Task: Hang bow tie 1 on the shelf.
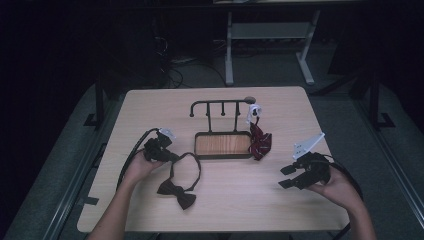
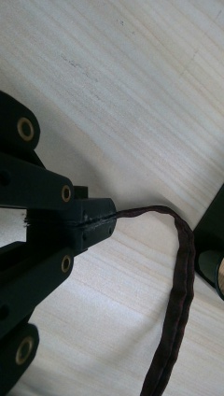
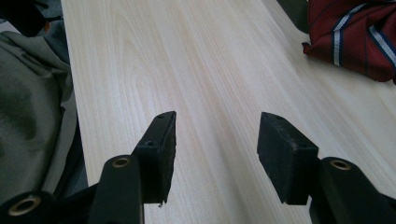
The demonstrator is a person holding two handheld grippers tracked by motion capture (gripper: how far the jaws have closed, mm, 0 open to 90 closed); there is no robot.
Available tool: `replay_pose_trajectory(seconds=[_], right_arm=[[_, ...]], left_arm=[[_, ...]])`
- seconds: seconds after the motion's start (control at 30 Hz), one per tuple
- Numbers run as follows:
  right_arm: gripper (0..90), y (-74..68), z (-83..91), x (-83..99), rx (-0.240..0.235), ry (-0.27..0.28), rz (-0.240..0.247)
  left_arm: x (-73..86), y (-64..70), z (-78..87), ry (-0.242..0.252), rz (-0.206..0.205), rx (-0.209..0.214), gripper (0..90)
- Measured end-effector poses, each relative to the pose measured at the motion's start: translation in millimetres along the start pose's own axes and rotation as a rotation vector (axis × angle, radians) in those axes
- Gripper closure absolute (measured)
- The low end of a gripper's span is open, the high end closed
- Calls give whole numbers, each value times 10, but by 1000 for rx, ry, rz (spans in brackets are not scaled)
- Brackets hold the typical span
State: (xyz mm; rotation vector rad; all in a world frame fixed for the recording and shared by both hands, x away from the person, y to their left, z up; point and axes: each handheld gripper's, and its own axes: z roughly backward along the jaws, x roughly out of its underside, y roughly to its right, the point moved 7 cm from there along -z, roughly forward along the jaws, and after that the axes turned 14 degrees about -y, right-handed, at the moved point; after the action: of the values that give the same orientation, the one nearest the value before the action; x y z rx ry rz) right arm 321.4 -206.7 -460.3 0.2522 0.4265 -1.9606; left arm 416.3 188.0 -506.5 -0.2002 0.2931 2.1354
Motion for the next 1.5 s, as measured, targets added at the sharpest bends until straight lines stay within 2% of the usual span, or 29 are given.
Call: replay_pose_trajectory(seconds=[0.1, 0.27, 0.4, 0.57, 0.87, 0.97, 1.27, 1.5], right_arm=[[471, 7, -2, -1, -1, 6, 1], [475, 10, -6, 5, -2, 5, -1], [479, 15, -6, 11, 1, 7, 4], [480, 14, -6, 9, 1, 10, 4], [481, 2, -8, 8, -9, 11, -8], [482, 16, -8, 12, 0, 9, 2], [483, 12, -4, 13, -7, 16, -7], [483, 9, -2, 11, -9, 19, -9]], left_arm=[[-5, 22, 46, 3, -20, -1, 894], [0, 95, 126, 29, -24, 14, 895], [29, 147, 194, 28, -48, 14, 894], [51, 199, 271, 32, -55, 25, 894], [28, 321, 474, 40, -111, 43, 894], [28, 345, 510, 33, -122, 46, 894], [36, 381, 570, 18, -141, 62, 893], [35, 400, 622, 30, -147, 61, 893]])
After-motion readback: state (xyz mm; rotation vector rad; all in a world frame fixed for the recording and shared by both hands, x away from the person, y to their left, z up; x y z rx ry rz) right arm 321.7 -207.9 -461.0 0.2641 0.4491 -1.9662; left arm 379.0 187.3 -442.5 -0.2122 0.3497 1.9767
